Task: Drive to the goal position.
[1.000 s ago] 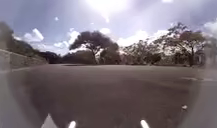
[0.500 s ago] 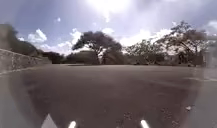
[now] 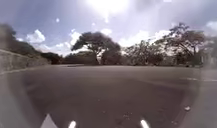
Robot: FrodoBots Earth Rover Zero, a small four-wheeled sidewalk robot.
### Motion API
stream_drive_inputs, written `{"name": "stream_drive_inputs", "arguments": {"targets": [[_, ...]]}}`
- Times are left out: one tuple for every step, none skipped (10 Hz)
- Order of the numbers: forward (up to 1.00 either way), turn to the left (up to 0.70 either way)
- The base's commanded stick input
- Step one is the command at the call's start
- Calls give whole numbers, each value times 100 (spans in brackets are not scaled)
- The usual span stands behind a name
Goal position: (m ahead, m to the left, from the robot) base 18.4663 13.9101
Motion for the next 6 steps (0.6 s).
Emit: {"name": "stream_drive_inputs", "arguments": {"targets": [[50, 25], [50, 25], [50, 25], [50, 0], [50, 0], [50, 0]]}}
